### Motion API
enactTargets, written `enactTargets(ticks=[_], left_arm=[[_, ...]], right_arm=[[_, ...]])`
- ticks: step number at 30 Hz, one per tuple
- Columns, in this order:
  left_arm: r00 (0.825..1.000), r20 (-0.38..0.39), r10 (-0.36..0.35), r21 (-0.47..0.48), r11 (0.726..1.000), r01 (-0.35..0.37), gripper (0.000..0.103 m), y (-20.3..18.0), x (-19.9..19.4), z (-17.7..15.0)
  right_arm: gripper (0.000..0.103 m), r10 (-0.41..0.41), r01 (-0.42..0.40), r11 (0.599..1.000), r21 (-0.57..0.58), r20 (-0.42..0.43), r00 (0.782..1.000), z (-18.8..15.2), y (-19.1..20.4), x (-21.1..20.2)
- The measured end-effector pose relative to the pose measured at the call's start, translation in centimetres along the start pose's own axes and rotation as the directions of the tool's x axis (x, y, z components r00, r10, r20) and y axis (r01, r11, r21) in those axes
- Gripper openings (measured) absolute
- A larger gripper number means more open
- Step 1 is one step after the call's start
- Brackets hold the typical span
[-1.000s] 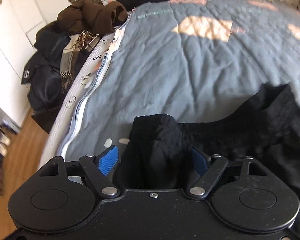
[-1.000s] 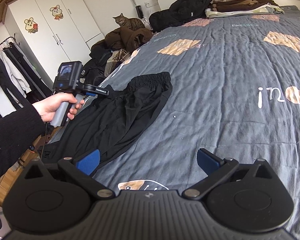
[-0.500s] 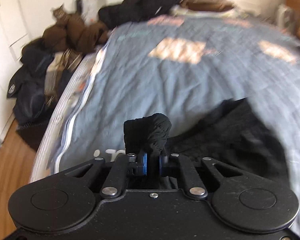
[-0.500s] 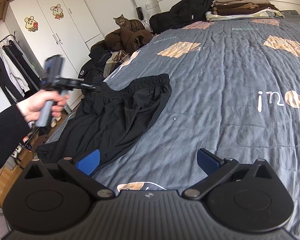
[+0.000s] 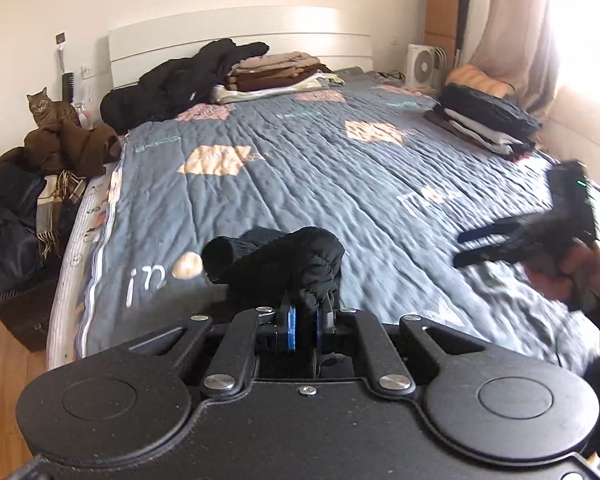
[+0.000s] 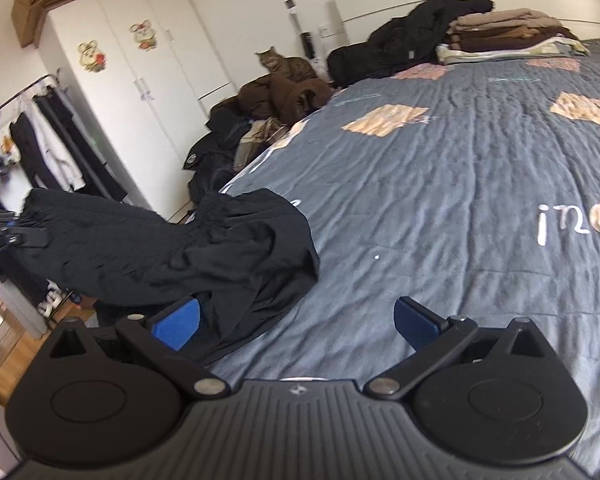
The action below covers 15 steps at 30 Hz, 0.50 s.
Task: Fold clothes
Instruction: 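Lift the trousers with the left gripper while the right gripper grasps the waistband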
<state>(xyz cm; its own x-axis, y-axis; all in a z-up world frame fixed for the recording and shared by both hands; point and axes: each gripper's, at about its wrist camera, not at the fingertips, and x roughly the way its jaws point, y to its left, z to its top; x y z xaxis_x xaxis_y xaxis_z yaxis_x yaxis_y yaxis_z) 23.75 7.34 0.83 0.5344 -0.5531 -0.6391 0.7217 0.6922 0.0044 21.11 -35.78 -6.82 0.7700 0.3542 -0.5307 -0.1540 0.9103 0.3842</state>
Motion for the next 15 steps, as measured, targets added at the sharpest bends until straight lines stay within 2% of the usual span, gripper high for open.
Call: enactTargets(ticks=[4, 6, 7, 10, 11, 14, 15], left_arm=[[0.999, -0.02, -0.036, -0.01, 0.999, 0.036, 0.009, -1.9, -2.1, -2.4], [0.998, -0.033, -0.047, -0.024, 0.999, 0.046, 0.009, -2.3, -2.5, -4.0], [0.998, -0.04, -0.052, -0.033, 0.998, 0.051, 0.009, -2.5, -2.4, -4.7], [0.997, -0.06, -0.056, -0.047, 0.997, 0.053, 0.009, -2.9, -2.1, -6.8], [0.996, -0.062, -0.063, -0.058, 0.997, 0.059, 0.009, -2.7, -2.3, -7.4], [0.995, -0.059, -0.074, -0.074, 0.995, 0.07, 0.009, -2.4, -2.2, -8.4], [0.995, -0.055, -0.079, -0.078, 0.994, 0.074, 0.009, -2.5, -2.5, -8.7]], right_arm=[[0.103, 0.039, -0.043, 0.994, -0.101, -0.032, 0.999, 0.0, 1.4, 0.7], [0.103, 0.058, -0.067, 0.974, -0.215, -0.048, 0.997, 0.4, 2.9, 1.2], [0.103, 0.072, -0.085, 0.945, -0.315, -0.055, 0.996, 0.8, 4.1, 1.6], [0.103, 0.105, -0.134, 0.817, -0.561, -0.083, 0.991, 2.0, 7.4, 3.4], [0.103, 0.105, -0.15, 0.781, -0.606, -0.108, 0.989, 2.6, 8.4, 4.3], [0.103, 0.173, -0.239, 0.695, -0.678, -0.165, 0.971, 4.5, 10.5, 7.1], [0.103, 0.209, -0.295, 0.67, -0.682, -0.207, 0.956, 5.1, 11.0, 8.1]])
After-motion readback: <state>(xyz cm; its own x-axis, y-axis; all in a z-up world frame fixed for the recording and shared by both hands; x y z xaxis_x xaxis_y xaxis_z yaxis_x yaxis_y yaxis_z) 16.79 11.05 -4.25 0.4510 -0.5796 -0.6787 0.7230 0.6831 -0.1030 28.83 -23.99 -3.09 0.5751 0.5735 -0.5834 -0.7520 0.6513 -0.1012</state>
